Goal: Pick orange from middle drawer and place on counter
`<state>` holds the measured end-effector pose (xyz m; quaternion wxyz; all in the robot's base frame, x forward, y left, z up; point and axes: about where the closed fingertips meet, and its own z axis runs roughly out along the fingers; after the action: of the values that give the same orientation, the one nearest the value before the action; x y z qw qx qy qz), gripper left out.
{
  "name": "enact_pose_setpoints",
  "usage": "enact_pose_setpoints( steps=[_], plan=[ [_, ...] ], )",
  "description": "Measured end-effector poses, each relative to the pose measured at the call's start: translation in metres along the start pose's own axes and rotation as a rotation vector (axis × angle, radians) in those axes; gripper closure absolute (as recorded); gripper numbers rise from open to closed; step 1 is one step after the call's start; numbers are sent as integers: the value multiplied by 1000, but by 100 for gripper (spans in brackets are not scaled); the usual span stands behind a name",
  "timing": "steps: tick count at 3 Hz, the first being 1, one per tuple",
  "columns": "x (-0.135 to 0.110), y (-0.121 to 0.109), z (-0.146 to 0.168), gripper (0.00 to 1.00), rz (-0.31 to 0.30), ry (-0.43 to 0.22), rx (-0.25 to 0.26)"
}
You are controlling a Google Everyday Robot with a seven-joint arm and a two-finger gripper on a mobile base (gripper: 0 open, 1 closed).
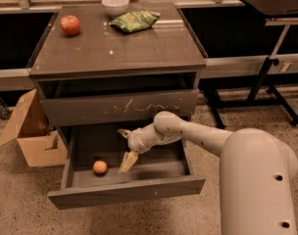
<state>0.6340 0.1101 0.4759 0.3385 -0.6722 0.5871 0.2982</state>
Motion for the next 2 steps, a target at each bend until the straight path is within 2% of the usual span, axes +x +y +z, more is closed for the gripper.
enact_pose_setpoints(
  steps=[1, 2],
  plan=[
    [0, -4, 0, 0, -1, 0, 13],
    [2, -6, 30, 0, -3, -27, -4]
  ],
)
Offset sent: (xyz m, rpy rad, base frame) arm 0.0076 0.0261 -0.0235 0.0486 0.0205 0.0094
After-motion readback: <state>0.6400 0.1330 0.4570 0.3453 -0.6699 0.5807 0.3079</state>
